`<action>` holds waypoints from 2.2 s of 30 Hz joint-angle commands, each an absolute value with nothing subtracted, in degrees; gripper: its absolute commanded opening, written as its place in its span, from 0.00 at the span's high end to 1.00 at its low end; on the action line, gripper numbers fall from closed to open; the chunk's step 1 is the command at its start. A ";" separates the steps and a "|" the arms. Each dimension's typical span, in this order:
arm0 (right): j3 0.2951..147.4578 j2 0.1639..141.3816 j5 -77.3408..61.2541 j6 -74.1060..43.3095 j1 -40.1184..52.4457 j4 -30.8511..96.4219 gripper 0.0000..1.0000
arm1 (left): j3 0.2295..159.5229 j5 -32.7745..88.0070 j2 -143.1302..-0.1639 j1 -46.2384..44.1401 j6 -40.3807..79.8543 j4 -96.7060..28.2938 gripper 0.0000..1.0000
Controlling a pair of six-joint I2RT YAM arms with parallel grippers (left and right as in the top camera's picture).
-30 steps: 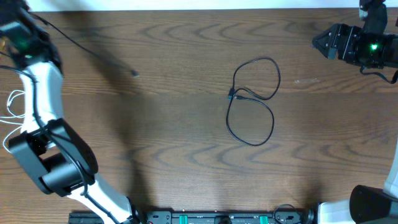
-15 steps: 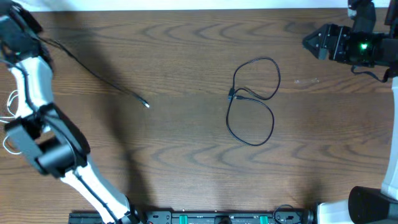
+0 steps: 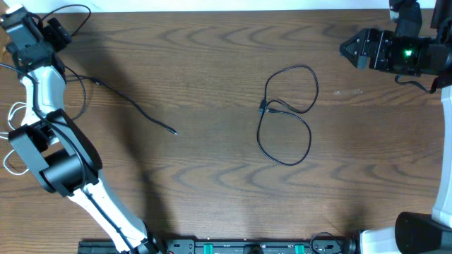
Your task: Untangle cables
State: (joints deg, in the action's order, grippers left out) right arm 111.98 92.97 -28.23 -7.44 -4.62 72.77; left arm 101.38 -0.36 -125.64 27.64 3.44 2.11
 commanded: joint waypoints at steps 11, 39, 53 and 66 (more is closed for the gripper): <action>111.94 93.01 -27.11 -8.08 -4.27 73.01 0.18 | 104.99 20.34 -104.68 27.62 15.33 -29.65 0.02; 111.09 93.01 -26.89 -6.59 -4.27 73.32 0.20 | 62.78 5.69 -101.47 8.54 31.64 -30.13 0.28; 110.34 93.01 -26.89 -6.57 -4.01 73.69 0.20 | 62.13 5.63 -107.09 5.43 31.62 -27.07 0.45; 110.34 93.01 -26.87 -6.59 -4.01 73.49 0.20 | 62.46 5.43 -111.53 5.52 31.55 -20.64 0.92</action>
State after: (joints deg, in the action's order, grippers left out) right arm 110.83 92.97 -26.96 -7.16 -4.49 73.60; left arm 63.46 5.65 -108.33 5.52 31.55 -22.74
